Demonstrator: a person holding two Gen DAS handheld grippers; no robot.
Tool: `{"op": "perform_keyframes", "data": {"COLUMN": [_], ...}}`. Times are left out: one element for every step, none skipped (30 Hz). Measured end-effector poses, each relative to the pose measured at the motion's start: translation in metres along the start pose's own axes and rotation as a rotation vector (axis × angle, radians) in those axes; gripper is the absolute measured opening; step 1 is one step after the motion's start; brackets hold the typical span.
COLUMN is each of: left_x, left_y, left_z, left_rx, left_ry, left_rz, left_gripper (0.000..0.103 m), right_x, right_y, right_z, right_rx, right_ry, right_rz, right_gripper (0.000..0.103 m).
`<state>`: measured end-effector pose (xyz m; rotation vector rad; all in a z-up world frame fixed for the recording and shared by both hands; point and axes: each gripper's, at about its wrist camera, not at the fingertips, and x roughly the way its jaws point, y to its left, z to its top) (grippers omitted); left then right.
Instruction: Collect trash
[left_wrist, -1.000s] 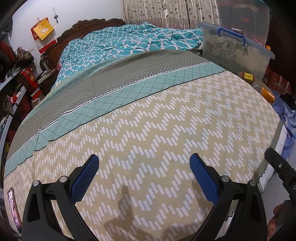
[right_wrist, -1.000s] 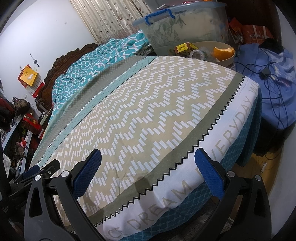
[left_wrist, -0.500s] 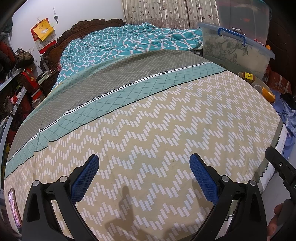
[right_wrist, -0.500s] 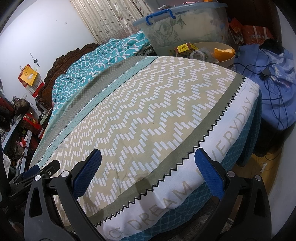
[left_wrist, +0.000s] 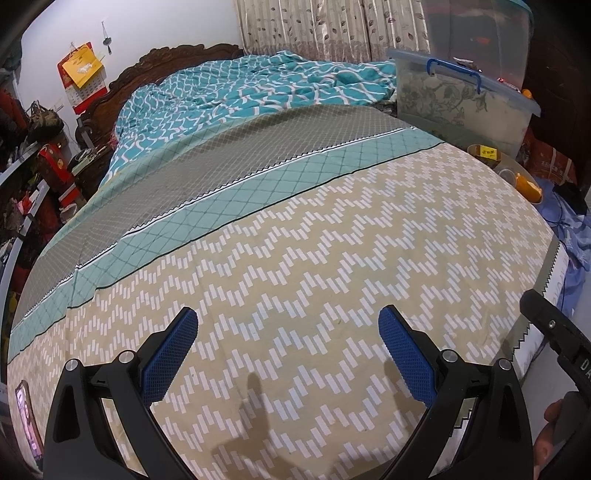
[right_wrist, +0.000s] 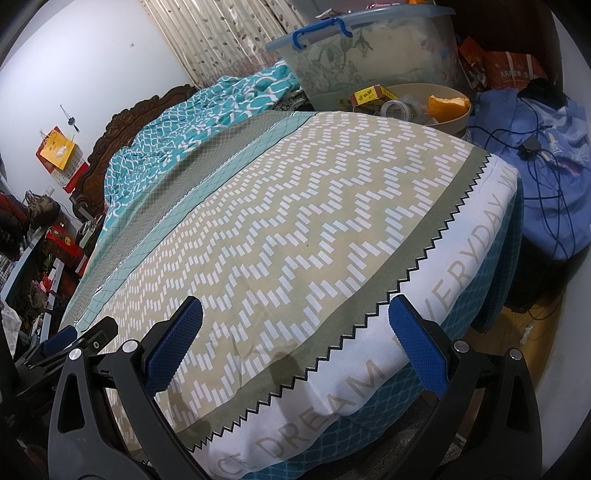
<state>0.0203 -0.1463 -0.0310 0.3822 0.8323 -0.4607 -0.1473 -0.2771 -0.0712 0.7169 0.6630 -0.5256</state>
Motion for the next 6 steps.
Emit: {"op": "perform_keyframes", "data": {"left_x": [-0.0004, -0.0004, -0.0003, -0.0001, 0.0004, 0.0012], "left_y": [0.0004, -0.0007, -0.0013, -0.0019, -0.002, -0.0027], "left_z": [-0.0002, 0.0001, -0.0002, -0.0001, -0.0001, 0.0003], "left_rx": [0.001, 0.002, 0.002, 0.002, 0.0, -0.003], "left_ry": [0.002, 0.003, 0.006, 0.007, 0.01, 0.013], "left_rz": [-0.007, -0.012, -0.015, -0.014, -0.015, -0.017], "left_gripper": [0.094, 0.094, 0.094, 0.094, 0.094, 0.094], "right_x": [0.0, 0.0, 0.0001, 0.0002, 0.0002, 0.0], "right_y": [0.0001, 0.0001, 0.0001, 0.0001, 0.0002, 0.0005], "right_z": [-0.0002, -0.0004, -0.0002, -0.0004, 0.0, -0.0002], "right_rx": [0.0, 0.0, 0.0, 0.0, 0.001, 0.001], "right_ry": [0.0, -0.001, 0.0, 0.0, 0.0, 0.001], "right_rz": [0.0, 0.0, 0.0, -0.001, -0.001, -0.001], "right_gripper": [0.1, 0.1, 0.1, 0.1, 0.1, 0.1]}}
